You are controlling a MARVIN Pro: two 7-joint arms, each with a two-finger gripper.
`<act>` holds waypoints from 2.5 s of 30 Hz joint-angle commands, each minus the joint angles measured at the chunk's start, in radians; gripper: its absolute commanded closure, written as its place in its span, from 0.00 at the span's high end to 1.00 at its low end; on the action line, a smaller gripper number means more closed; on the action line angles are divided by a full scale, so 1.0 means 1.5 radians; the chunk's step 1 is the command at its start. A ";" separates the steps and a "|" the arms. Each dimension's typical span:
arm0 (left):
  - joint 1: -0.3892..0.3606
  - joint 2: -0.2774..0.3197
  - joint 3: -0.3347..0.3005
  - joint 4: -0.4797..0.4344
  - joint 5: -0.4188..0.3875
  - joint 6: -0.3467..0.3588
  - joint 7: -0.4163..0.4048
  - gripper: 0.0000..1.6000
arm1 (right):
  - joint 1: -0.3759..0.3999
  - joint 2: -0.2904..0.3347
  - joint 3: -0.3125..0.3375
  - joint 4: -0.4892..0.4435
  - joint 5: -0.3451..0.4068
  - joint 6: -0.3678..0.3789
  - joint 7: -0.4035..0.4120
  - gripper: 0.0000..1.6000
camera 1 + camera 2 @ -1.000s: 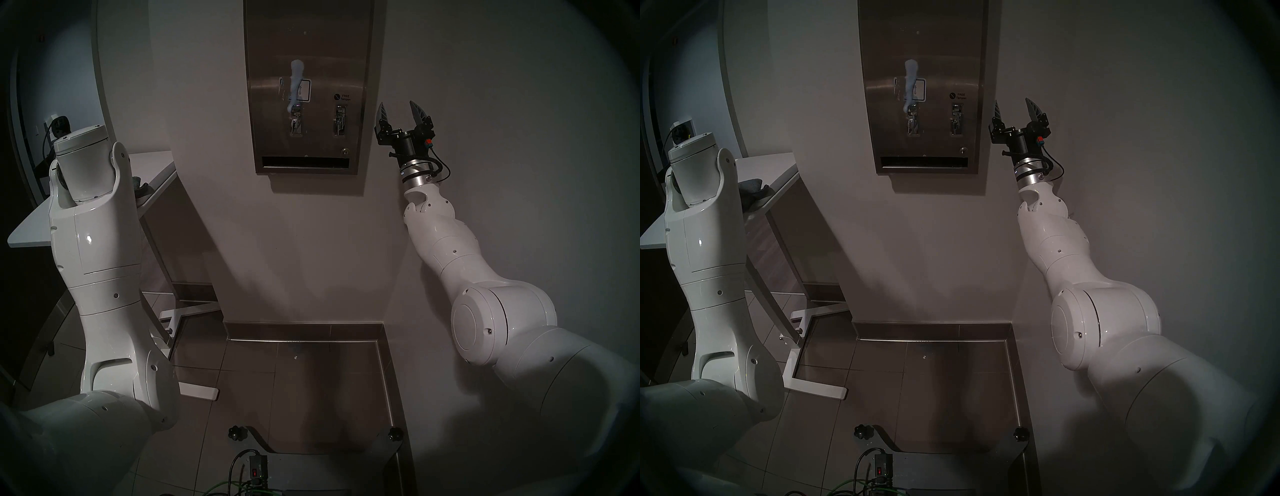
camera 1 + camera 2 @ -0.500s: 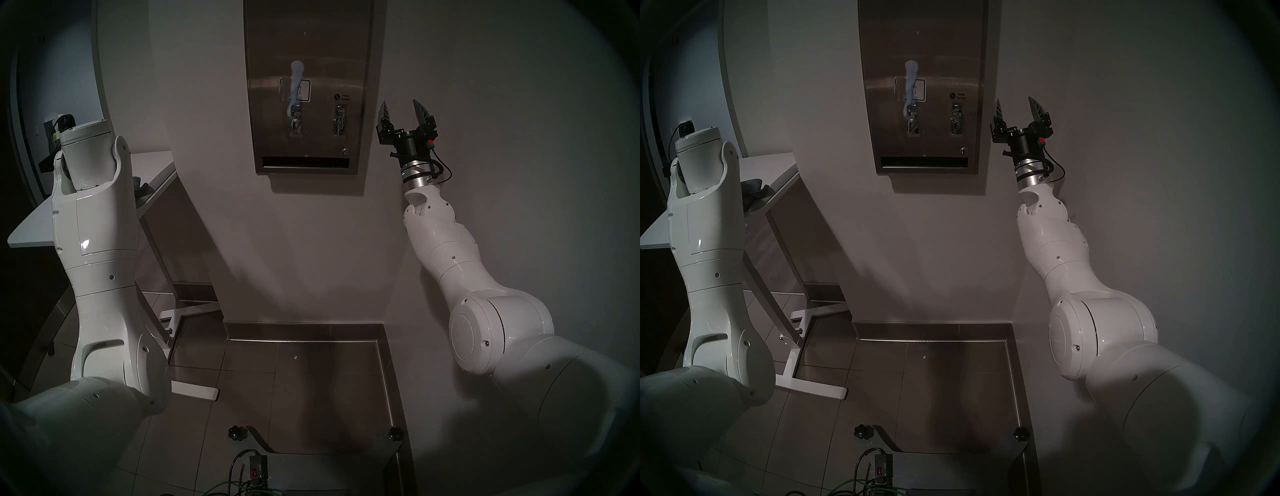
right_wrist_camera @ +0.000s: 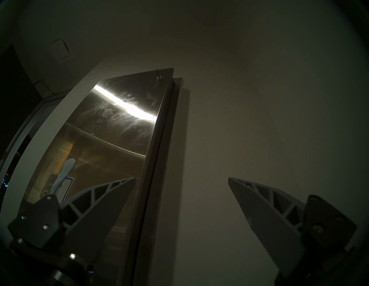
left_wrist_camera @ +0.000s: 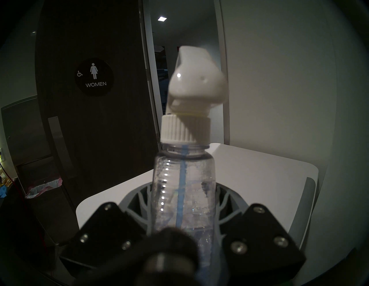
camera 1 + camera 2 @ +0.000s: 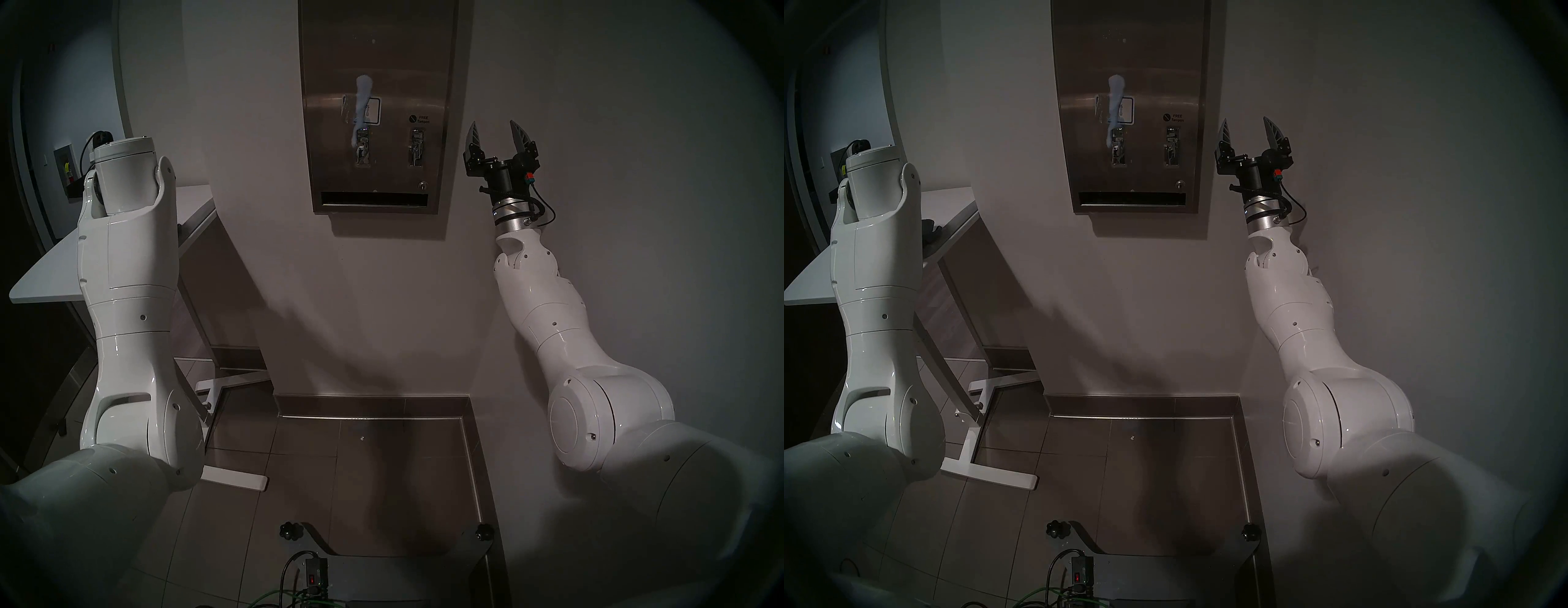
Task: Pick up the cleaner bottle and spray the cleaner onto the surface
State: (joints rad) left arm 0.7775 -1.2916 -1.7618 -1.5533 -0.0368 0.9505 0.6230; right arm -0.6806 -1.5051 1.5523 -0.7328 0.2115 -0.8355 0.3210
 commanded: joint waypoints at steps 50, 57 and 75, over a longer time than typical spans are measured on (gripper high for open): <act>-0.163 0.097 0.039 -0.091 0.012 -0.101 0.017 1.00 | -0.151 -0.016 0.021 -0.348 -0.111 0.248 -0.122 1.00; -0.207 0.043 0.107 -0.139 -0.016 -0.117 -0.020 1.00 | -0.165 -0.020 0.023 -0.378 -0.123 0.278 -0.133 1.00; -0.097 -0.089 0.279 -0.189 -0.162 -0.111 -0.114 1.00 | -0.212 -0.030 0.024 -0.484 -0.164 0.399 -0.172 1.00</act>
State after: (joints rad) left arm 0.5545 -1.3572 -1.3912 -1.7849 -0.2333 0.7799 0.4817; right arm -0.9913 -1.5459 1.5925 -1.3542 -0.0078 -0.2998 0.0889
